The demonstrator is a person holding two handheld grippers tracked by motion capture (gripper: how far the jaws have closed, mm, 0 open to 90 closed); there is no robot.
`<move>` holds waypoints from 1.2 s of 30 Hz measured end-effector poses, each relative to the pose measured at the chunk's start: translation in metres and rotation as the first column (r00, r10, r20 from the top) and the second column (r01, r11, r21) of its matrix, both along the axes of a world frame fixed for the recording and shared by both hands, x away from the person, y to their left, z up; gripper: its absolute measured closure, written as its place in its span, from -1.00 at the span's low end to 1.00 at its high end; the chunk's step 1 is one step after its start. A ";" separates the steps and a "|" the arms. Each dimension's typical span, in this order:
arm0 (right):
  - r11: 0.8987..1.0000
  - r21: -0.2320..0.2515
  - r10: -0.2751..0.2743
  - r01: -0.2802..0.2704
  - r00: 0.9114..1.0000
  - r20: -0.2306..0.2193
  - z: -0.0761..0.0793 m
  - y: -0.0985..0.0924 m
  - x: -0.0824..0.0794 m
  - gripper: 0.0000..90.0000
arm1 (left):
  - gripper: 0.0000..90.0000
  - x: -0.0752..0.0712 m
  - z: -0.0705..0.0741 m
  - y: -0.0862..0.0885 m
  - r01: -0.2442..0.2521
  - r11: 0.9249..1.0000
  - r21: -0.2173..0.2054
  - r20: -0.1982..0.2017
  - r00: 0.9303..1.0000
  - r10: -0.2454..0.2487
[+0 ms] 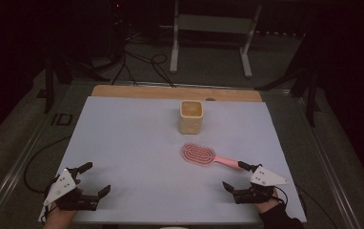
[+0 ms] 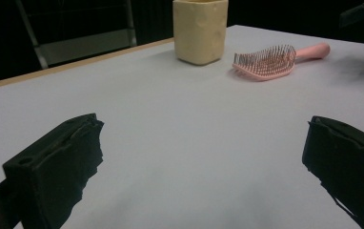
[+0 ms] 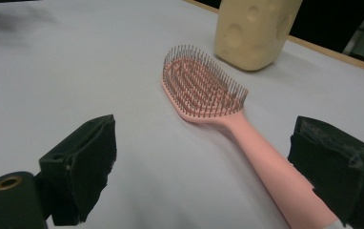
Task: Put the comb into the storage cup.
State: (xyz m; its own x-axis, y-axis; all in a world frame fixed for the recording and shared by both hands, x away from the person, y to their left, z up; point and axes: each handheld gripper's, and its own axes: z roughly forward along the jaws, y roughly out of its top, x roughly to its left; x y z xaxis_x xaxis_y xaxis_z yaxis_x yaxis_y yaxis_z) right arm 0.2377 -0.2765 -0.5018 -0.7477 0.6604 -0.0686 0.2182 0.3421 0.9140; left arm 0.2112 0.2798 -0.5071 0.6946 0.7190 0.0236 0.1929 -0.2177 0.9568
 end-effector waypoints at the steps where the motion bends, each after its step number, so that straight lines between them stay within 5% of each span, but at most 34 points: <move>1: 1.000 0.002 0.003 -0.003 1.000 0.000 0.001 0.000 0.000 -0.80 | -1.00 0.000 0.000 0.000 0.001 1.000 -0.001 0.000 1.000 -0.001; 23: 0.998 -0.060 0.025 -0.025 1.000 0.001 0.001 0.007 -0.003 -0.80 | -1.00 0.001 0.000 0.001 0.001 1.000 -0.002 0.020 1.000 -0.001; 36: 0.997 -0.054 0.051 -0.052 0.998 -0.022 0.007 0.012 -0.007 -0.80 | -1.00 -0.002 0.001 0.000 0.005 1.000 0.009 0.023 1.000 -0.005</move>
State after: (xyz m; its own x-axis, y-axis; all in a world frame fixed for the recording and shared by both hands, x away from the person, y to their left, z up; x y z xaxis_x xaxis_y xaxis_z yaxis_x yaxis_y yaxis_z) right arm 0.2308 -0.2649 -0.4950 -0.7821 0.6170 -0.0872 0.2180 0.4021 0.8893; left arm 0.2093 0.2799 -0.5062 0.6974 0.7152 0.0461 0.1696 -0.2271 0.9590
